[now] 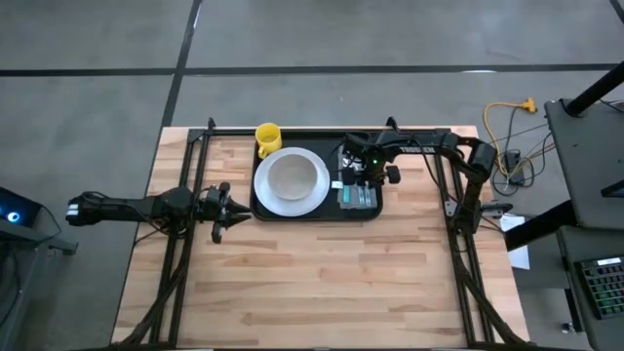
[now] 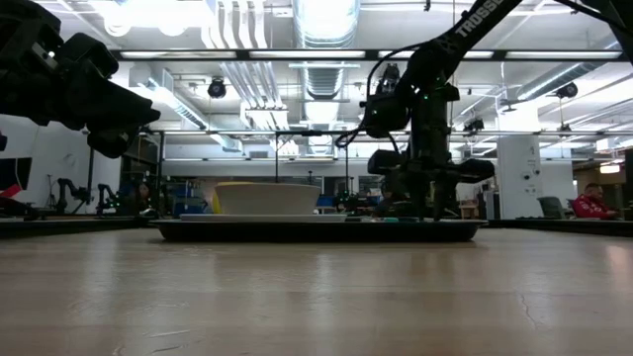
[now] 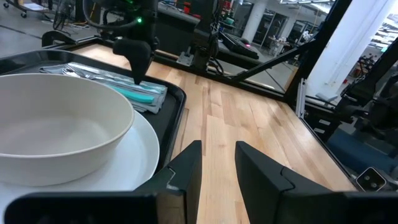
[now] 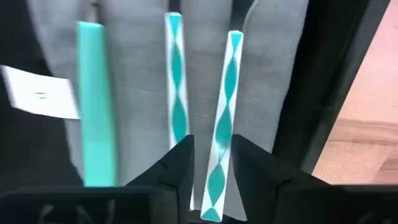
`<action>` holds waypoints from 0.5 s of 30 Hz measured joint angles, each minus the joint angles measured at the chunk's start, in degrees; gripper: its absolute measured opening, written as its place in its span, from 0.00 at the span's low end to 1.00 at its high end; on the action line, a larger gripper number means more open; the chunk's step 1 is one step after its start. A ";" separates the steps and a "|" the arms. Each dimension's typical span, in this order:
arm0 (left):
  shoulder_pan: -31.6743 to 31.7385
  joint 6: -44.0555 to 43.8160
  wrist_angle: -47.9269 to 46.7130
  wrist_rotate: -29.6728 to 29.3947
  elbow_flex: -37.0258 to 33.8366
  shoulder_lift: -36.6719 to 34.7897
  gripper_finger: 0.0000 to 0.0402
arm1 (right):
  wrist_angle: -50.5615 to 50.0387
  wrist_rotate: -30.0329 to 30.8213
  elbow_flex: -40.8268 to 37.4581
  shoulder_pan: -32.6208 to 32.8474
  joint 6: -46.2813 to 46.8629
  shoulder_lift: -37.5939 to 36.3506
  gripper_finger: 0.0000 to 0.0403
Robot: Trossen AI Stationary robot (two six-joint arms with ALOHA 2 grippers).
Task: Set up tray
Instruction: Return to Home Position
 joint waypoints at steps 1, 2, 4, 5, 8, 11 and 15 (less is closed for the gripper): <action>0.00 -0.01 0.00 -0.02 0.00 0.00 0.20 | -0.08 0.00 0.38 0.00 -0.02 -0.04 0.25; 0.00 -0.02 0.00 -0.02 -0.02 -0.02 0.20 | -0.10 0.00 0.80 0.00 -0.29 -0.06 0.26; 0.00 -0.01 -0.02 0.00 0.00 -0.01 0.20 | -0.17 0.00 1.58 0.05 -1.13 -0.06 0.27; 0.00 -0.01 -0.01 0.00 0.00 0.00 0.20 | -0.19 0.00 2.00 0.15 -1.49 -0.06 0.27; 0.02 -0.01 -0.02 0.00 -0.02 -0.02 0.20 | -0.31 0.01 3.40 0.55 -2.34 -0.12 0.28; 0.02 0.00 -0.02 0.00 0.00 0.00 0.20 | -0.32 1.17 4.88 1.28 -2.40 -0.39 0.27; 0.00 -0.02 0.00 0.00 0.00 -0.01 0.20 | -0.29 5.58 6.41 2.80 -0.10 -1.50 0.26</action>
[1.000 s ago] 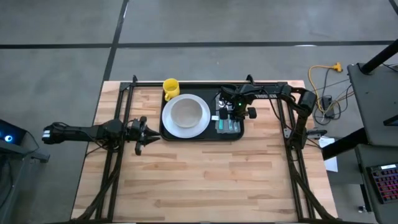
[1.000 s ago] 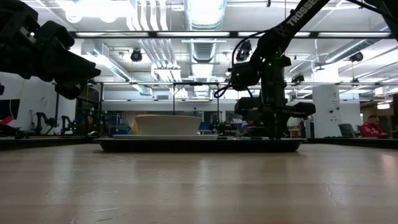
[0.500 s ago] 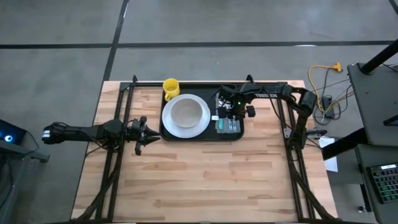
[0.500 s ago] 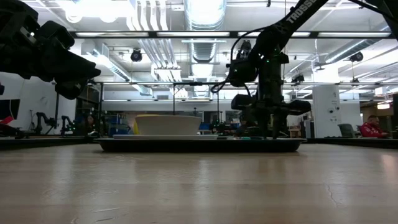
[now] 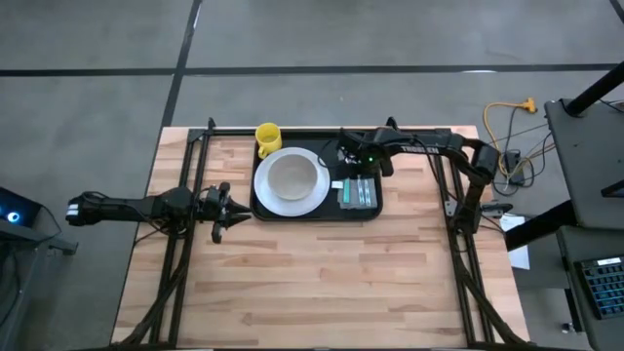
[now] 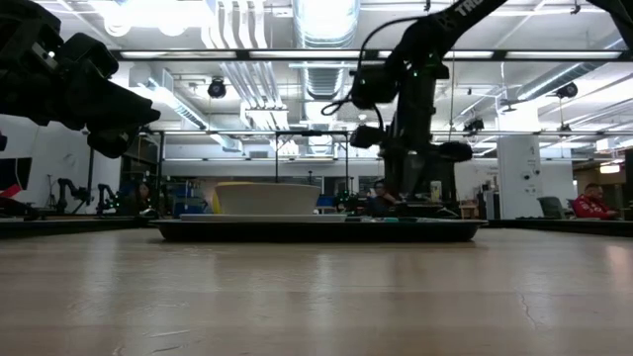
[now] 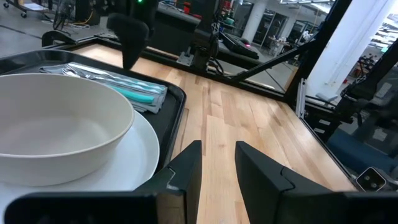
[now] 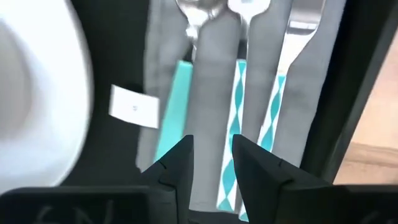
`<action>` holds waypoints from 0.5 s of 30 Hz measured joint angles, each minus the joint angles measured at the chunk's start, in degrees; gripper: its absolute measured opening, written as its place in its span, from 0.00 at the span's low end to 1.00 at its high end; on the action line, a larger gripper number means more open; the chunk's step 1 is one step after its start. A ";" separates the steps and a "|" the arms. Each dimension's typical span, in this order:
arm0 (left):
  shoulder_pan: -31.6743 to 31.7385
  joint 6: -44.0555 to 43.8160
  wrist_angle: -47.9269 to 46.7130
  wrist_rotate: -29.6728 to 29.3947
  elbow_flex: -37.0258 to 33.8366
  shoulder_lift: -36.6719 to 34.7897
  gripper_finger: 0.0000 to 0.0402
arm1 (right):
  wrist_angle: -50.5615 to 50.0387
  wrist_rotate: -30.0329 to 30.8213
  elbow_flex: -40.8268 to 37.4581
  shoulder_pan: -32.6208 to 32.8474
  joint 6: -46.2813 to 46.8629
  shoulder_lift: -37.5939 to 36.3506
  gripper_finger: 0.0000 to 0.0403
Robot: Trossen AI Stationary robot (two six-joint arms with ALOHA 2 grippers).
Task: Set up tray
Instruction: Return to Home Position
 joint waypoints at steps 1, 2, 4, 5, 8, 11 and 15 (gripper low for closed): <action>0.00 -0.01 -0.02 -0.02 0.00 0.02 0.20 | 0.07 1.32 0.30 0.57 0.65 -0.40 0.25; 0.00 0.01 0.00 0.00 -0.01 0.00 0.20 | 0.14 2.83 0.59 1.14 1.17 -0.77 0.25; 0.00 0.01 -0.02 0.00 0.00 0.00 0.20 | 0.32 5.48 1.64 2.64 1.41 -1.07 0.24; 0.01 0.01 0.00 -0.02 0.00 0.01 0.20 | 0.45 6.28 2.06 3.42 1.16 -1.16 0.23; 0.00 0.00 0.00 -0.02 0.00 0.02 0.20 | 1.46 8.32 3.26 6.12 0.38 -1.18 0.22; 0.00 -0.01 0.00 0.00 0.00 0.02 0.20 | 3.63 9.90 4.04 9.46 -1.20 -1.23 0.20; 0.01 0.00 0.00 -0.01 -0.01 0.00 0.20 | 5.97 10.64 5.18 13.95 -2.42 -1.27 0.18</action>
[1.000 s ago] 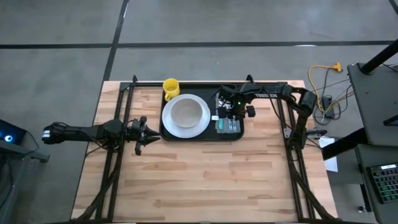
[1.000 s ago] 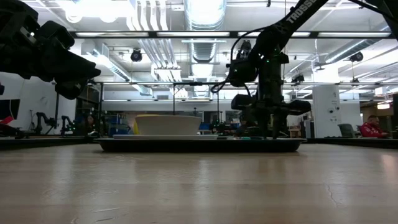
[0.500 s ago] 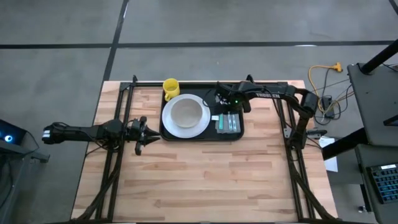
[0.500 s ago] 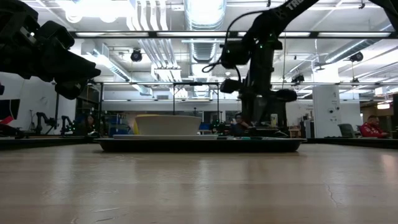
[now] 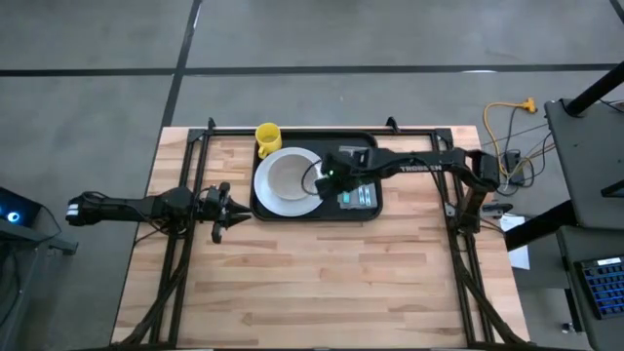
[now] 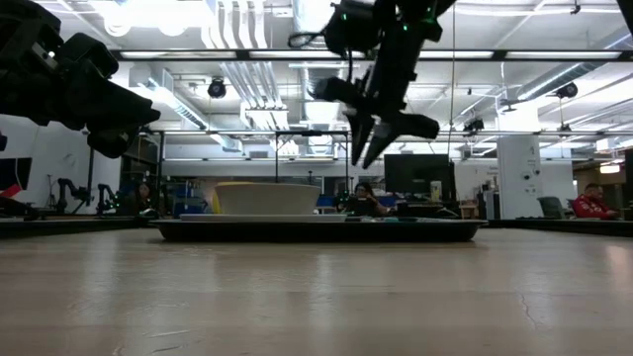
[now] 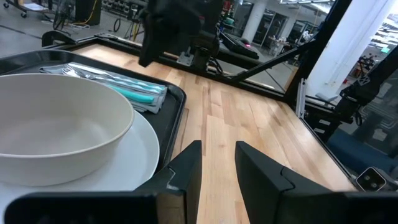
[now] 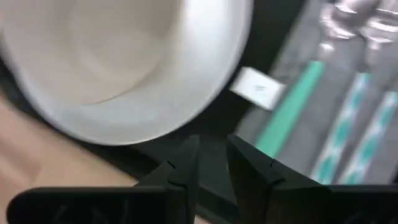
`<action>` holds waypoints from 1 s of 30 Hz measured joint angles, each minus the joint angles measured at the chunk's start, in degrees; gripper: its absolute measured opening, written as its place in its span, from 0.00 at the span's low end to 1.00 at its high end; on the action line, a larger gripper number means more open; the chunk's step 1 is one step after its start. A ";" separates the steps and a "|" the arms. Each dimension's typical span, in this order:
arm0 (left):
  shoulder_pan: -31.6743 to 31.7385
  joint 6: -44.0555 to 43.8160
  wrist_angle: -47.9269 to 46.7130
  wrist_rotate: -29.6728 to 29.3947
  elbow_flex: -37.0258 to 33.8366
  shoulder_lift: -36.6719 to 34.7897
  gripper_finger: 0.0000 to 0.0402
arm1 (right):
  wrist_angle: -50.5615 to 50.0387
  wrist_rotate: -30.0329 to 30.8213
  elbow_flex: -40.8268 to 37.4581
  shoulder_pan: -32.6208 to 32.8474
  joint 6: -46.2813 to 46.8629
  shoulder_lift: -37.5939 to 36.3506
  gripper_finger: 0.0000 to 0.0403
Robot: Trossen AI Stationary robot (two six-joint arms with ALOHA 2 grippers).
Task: Set up tray
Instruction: Return to Home Position
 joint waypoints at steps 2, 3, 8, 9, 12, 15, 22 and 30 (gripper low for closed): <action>0.00 0.00 0.00 0.00 0.01 0.01 0.20 | 1.48 0.78 0.69 2.13 -0.33 0.00 0.17; 0.02 -0.01 0.00 0.01 0.01 0.00 0.20 | 2.19 0.94 1.05 3.13 -0.90 0.00 0.17; -0.01 0.00 -0.01 0.01 0.01 0.02 0.20 | 4.66 1.41 2.57 8.51 -5.20 0.00 0.17; 0.02 0.00 0.00 -0.01 0.01 -0.01 0.20 | 4.67 1.33 2.94 9.44 -5.11 0.00 0.17; 0.01 -0.01 0.00 0.00 0.00 0.01 0.20 | 4.70 1.35 3.59 11.50 -8.57 -0.02 0.17; -0.01 -0.01 0.00 0.01 0.01 -0.01 0.20 | 4.61 1.35 3.72 12.89 -15.60 0.00 0.17; 0.00 0.00 0.00 0.01 0.01 -0.01 0.20 | 4.65 1.62 3.83 16.91 -17.12 0.00 0.20; 0.00 -0.01 -0.02 0.00 0.00 0.02 0.20 | 4.71 1.72 3.72 18.85 -17.57 0.00 0.21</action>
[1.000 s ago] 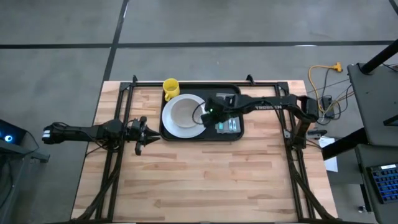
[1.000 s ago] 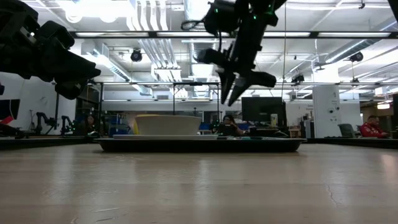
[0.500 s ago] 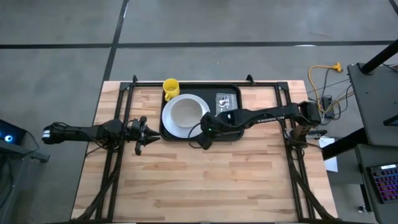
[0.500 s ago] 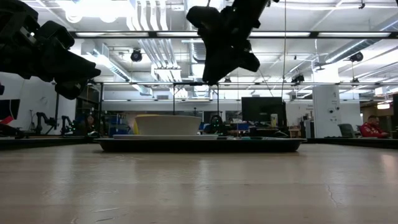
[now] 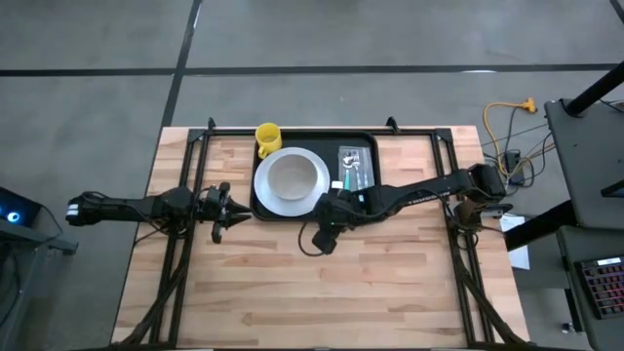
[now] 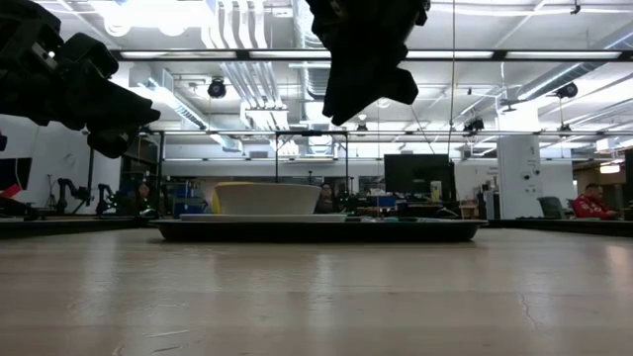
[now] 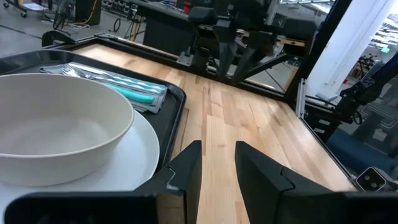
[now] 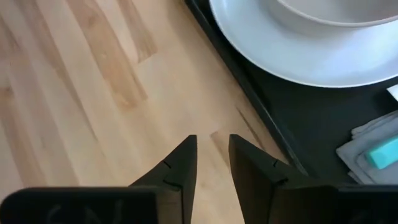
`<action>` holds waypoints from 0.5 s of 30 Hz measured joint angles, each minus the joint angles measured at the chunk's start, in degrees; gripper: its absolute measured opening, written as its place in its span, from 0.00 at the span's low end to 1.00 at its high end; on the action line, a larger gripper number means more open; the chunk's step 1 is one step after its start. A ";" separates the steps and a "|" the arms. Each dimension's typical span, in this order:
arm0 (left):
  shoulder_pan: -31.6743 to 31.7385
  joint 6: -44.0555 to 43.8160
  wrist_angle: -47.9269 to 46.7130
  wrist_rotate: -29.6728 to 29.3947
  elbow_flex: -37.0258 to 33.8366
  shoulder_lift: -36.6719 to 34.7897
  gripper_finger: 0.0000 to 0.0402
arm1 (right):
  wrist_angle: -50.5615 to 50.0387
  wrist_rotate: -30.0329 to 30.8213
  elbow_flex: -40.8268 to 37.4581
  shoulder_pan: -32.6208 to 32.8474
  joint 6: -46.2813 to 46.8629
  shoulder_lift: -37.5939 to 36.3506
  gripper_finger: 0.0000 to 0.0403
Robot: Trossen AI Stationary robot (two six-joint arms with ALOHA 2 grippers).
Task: Set up tray
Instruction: Return to Home Position
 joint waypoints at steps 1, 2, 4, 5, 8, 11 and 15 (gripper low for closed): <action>0.01 0.01 0.01 0.01 0.00 -0.02 0.20 | 0.00 0.02 0.00 -0.04 0.32 0.00 0.21; 0.00 0.00 0.01 -0.01 0.00 -0.01 0.20 | -0.02 0.02 -0.02 -0.08 0.39 0.00 0.21; -0.01 0.02 0.02 -0.01 0.01 0.00 0.20 | -0.01 0.07 -0.02 -0.15 0.37 0.00 0.21; -0.01 0.00 0.02 0.01 0.01 -0.02 0.20 | 0.00 0.07 -0.02 -0.14 0.37 0.00 0.20; -0.01 0.00 0.01 -0.01 0.00 0.00 0.20 | 0.18 0.55 -0.05 -0.06 -0.59 0.00 0.19; -0.01 0.02 0.00 -0.01 0.01 -0.02 0.20 | 0.56 3.90 -0.07 -0.08 -2.30 0.00 0.18; 0.01 0.00 0.02 -0.01 0.01 0.00 0.20 | 3.79 9.55 -0.11 -0.11 -3.50 0.02 0.17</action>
